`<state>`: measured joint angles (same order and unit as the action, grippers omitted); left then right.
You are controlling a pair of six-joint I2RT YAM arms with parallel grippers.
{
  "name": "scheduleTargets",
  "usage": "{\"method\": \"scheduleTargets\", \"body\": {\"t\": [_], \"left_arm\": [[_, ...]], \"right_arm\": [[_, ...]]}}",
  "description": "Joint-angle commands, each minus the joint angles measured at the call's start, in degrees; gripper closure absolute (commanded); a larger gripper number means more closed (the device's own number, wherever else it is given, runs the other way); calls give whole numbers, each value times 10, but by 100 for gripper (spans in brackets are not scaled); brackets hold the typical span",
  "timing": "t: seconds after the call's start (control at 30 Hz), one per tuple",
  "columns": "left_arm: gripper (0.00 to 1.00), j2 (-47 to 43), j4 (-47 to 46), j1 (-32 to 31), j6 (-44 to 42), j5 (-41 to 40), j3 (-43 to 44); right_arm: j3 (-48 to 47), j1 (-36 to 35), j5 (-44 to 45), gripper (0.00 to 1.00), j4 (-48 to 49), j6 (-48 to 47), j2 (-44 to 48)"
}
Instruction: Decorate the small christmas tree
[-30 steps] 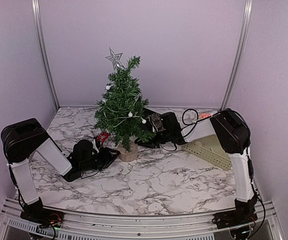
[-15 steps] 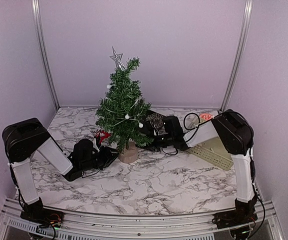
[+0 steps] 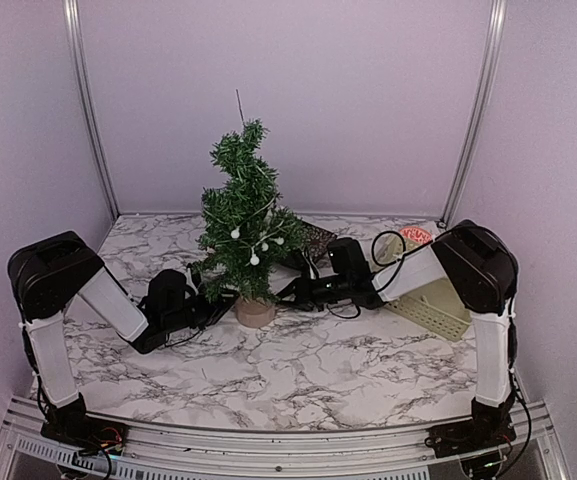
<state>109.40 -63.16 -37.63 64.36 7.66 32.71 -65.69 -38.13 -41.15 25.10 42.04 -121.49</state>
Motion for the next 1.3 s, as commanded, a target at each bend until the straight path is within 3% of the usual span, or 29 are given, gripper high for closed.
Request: {"method": "scheduleTargets", "body": {"t": [0.0, 0.23, 0.43, 0.77, 0.97, 1.1, 1.27], "left_arm": [[72, 16, 5, 2, -21, 36, 29], [72, 24, 10, 11, -30, 45, 42], [66, 3, 21, 22, -30, 28, 29], [53, -81, 64, 41, -28, -31, -39], [51, -146, 113, 49, -29, -55, -90], [49, -214, 182, 56, -51, -73, -116], [47, -291, 287, 59, -104, -95, -106]], "right_arm": [[9, -30, -4, 91, -17, 7, 9], [14, -34, -1, 90, -23, 2, 21], [15, -31, 20, 89, -78, -33, 54], [78, 14, 72, 85, -142, -70, 163], [76, 40, 86, 83, -243, -119, 260], [49, 90, 87, 81, -340, -165, 326], [-2, 221, 85, 76, -476, -263, 355]]}}
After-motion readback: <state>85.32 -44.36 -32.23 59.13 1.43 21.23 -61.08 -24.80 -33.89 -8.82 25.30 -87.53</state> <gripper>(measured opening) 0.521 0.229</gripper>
